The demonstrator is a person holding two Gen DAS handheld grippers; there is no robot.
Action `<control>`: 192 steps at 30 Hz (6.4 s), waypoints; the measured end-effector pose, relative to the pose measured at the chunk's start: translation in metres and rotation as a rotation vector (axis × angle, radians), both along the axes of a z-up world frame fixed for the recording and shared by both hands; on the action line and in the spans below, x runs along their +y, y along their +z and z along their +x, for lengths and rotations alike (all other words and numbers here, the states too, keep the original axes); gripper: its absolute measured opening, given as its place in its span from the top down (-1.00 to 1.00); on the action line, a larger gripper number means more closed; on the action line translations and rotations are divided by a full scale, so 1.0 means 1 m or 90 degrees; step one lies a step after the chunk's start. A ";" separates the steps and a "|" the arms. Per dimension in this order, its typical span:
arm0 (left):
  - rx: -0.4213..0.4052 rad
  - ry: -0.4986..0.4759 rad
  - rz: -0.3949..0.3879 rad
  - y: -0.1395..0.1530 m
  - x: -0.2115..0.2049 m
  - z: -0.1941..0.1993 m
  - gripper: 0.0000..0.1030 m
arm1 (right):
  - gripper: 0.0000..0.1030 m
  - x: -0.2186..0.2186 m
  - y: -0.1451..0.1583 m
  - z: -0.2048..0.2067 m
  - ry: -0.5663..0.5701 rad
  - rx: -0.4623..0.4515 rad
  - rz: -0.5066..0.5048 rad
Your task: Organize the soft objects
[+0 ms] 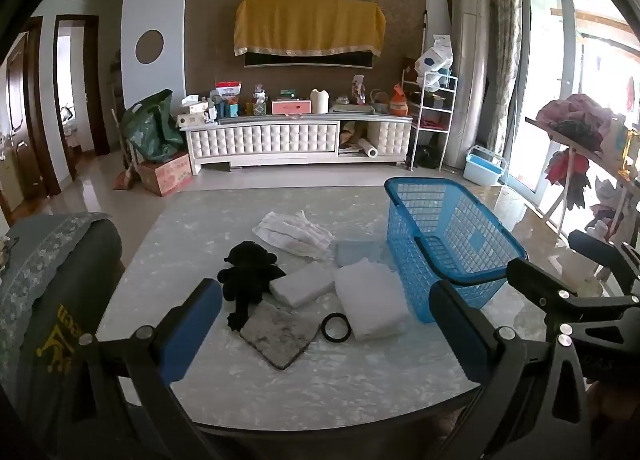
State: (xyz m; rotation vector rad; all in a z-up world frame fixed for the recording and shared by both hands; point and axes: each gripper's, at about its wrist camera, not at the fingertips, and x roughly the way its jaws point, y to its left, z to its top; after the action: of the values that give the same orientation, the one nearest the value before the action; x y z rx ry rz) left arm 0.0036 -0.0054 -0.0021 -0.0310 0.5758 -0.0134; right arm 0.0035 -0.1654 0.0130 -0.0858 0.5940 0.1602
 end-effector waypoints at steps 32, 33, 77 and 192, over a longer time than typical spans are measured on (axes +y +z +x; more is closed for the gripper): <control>-0.001 -0.008 -0.001 0.009 0.005 -0.007 -1.00 | -1.00 0.001 0.000 -0.007 0.003 0.012 -0.012; -0.001 -0.008 -0.001 0.009 0.005 -0.006 -1.00 | -1.00 0.001 0.000 -0.008 0.004 0.013 -0.011; 0.005 -0.018 -0.002 0.006 0.003 0.003 -1.00 | -1.00 -0.003 0.010 -0.005 0.007 -0.010 -0.001; 0.371 -0.038 -0.074 -0.154 0.133 0.151 -1.00 | 0.84 0.087 -0.148 0.178 0.106 0.427 -0.044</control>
State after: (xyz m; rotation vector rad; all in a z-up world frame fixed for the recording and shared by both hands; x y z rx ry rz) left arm 0.1548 0.1281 -0.1561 -0.1334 1.1588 -0.0984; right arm 0.1811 -0.0787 -0.1351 -0.1511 1.2628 0.3354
